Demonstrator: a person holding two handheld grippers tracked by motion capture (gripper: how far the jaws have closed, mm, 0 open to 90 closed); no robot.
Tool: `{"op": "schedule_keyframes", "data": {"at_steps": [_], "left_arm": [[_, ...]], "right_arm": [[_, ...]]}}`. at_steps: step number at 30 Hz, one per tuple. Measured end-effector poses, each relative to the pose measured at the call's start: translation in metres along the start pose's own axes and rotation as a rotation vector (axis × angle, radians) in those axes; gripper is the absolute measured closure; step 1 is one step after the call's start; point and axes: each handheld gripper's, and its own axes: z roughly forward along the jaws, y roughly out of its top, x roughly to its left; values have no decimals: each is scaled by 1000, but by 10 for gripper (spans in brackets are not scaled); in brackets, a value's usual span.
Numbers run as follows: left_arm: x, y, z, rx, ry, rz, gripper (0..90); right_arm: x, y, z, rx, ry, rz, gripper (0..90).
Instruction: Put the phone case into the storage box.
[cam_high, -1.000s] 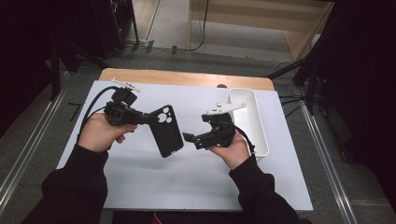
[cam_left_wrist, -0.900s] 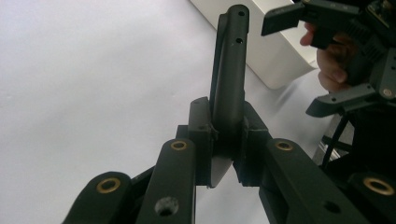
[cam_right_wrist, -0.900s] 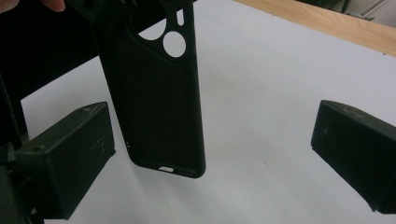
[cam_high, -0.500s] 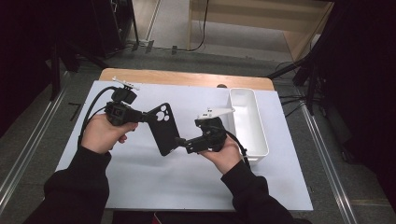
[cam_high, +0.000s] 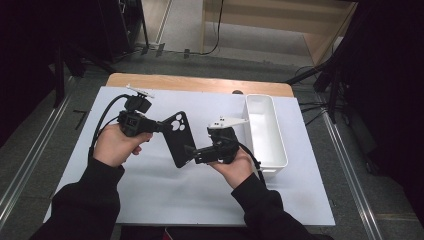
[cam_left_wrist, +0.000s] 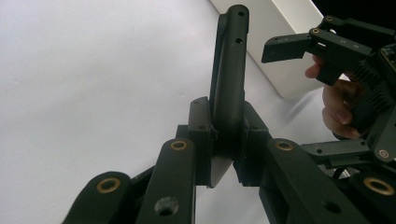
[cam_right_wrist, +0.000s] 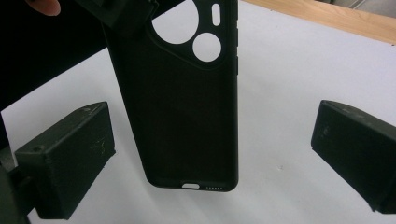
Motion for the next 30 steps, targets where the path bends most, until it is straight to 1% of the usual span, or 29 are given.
{"op": "schedule_keyframes", "data": {"at_steps": [4,6,9,12,16,17,19,21,22,24,26,30], "left_arm": [[-1,0,3,10,-5,-3,790],[-2,0,5,19,-10,5,790],[-5,-1,6,19,-6,3,790],[-8,-1,9,21,-12,12,790],[-10,-1,11,26,-20,7,790],[-11,-1,12,26,-23,5,790],[-12,-1,14,32,-25,10,789],[-12,-2,14,33,-31,4,790],[-14,-2,13,30,-43,-8,790],[-15,-1,13,27,-49,-10,790],[-15,-2,13,26,-51,-12,790],[-17,-2,14,31,-50,-7,789]], "right_arm": [[2,0,1,-6,-7,3,0],[4,1,3,-10,-9,9,0],[5,1,4,-11,-13,8,0],[8,1,6,-6,-21,10,0],[10,1,8,-8,-31,7,0],[12,0,9,-1,-29,6,0],[13,0,11,-4,-32,5,0],[15,0,12,0,-35,3,0],[15,0,13,0,-40,7,0],[16,0,14,-4,-46,4,0],[18,0,16,-5,-57,4,0],[19,0,18,-4,-57,2,0]]}}
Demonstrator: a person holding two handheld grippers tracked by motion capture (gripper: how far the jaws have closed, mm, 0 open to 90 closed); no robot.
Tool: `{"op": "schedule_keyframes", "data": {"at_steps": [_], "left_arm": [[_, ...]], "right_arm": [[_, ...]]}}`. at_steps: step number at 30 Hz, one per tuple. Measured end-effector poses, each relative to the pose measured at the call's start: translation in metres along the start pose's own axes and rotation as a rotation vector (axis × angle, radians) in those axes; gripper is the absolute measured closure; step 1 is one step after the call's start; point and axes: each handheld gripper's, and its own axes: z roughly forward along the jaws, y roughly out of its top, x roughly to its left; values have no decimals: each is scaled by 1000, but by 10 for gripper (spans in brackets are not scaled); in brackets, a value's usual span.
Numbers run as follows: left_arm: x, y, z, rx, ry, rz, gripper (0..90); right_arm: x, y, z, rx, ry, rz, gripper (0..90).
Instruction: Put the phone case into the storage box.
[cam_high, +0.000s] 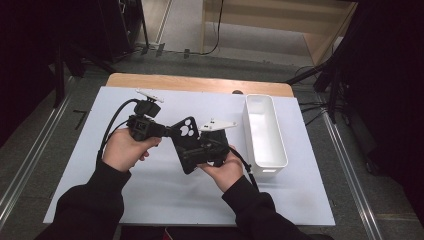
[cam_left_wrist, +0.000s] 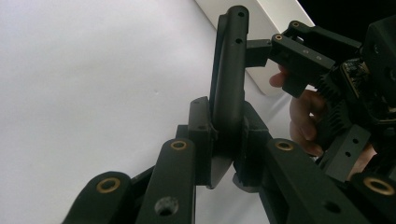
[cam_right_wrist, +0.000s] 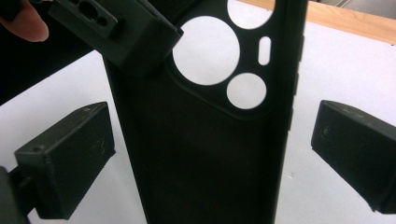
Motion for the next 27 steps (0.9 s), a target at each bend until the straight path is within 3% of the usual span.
{"op": "schedule_keyframes", "data": {"at_steps": [5,8,17,19,27], "left_arm": [[-2,0,4,11,-9,-9,789],[-3,0,4,10,-46,-20,789],[-7,-1,7,14,-35,-10,788],[-7,-1,8,13,-32,-1,787],[-8,-1,10,4,-38,-4,775]], "right_arm": [[3,0,4,7,0,5,0],[4,0,6,0,-3,-2,0],[4,0,7,-17,-20,-12,62],[3,1,6,-18,-5,-12,106],[0,1,5,-5,7,-15,121]]}}
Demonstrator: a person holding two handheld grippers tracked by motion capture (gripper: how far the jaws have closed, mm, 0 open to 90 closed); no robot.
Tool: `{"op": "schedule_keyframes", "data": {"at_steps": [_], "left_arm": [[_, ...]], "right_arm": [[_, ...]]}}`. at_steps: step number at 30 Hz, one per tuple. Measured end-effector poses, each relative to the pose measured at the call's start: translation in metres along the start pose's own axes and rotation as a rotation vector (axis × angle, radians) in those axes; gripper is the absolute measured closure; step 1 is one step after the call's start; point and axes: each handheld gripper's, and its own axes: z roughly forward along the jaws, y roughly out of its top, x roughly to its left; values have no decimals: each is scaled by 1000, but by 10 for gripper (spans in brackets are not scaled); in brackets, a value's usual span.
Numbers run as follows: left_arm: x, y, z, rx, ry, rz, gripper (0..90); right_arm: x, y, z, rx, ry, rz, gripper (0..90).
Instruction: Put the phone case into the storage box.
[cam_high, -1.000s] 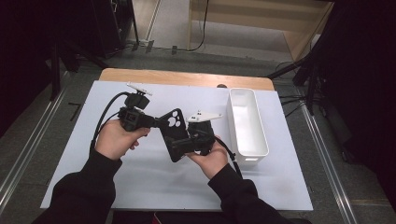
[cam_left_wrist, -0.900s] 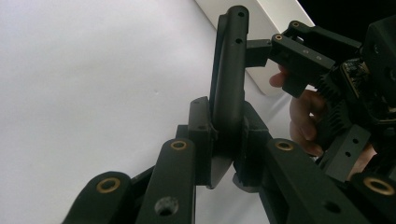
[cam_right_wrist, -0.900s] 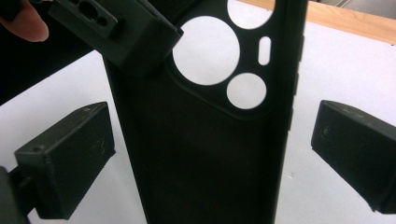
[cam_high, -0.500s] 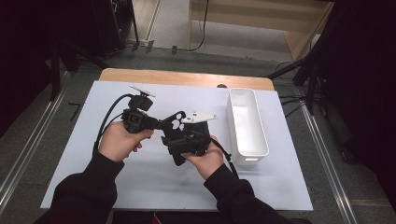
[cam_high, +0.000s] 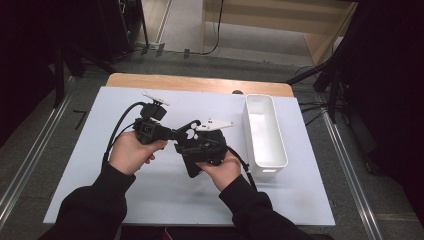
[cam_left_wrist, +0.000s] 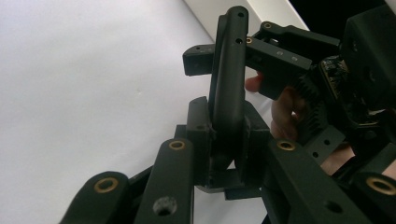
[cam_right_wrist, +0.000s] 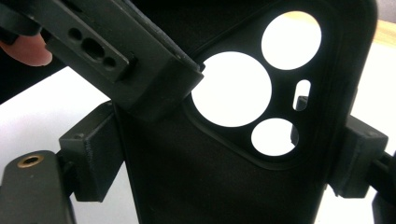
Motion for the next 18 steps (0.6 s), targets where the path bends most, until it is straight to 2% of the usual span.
{"op": "schedule_keyframes", "data": {"at_steps": [3,6,10,16,18], "left_arm": [[0,0,-1,-6,-3,8,769],[0,0,-2,-10,-3,9,724],[-1,1,-6,-25,-5,32,718],[-2,3,-16,-35,7,40,619],[-2,4,-18,-40,7,39,619]], "right_arm": [[-1,2,-1,1,3,-6,124],[-1,2,-1,0,14,-1,126],[-2,2,0,11,19,-2,127],[-2,1,1,17,27,-13,127],[-2,1,1,23,29,-14,127]]}}
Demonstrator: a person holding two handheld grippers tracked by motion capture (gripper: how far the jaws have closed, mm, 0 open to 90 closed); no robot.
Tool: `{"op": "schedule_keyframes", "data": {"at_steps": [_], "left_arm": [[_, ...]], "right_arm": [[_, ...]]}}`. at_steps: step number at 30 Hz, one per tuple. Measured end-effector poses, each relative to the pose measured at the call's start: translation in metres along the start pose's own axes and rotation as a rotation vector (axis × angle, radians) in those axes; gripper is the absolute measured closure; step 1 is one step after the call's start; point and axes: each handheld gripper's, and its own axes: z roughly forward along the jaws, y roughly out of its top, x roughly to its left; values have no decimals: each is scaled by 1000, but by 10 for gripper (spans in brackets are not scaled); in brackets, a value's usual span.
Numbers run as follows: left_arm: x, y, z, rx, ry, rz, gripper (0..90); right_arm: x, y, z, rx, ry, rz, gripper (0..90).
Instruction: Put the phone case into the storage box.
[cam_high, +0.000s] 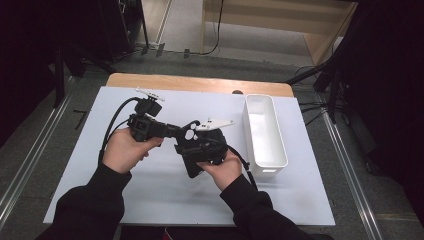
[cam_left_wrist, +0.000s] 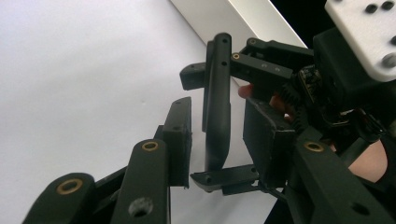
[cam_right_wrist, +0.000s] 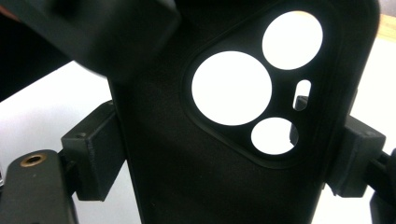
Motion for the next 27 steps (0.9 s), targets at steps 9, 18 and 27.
{"op": "schedule_keyframes", "data": {"at_steps": [9,18,27], "left_arm": [[3,2,-17,-43,-6,5,506],[11,-1,-23,-84,7,59,383],[22,-8,-23,-79,7,117,373]], "right_arm": [[-1,0,0,14,8,8,127],[-7,0,-4,11,-1,5,127],[-14,2,-10,13,13,36,127]]}}
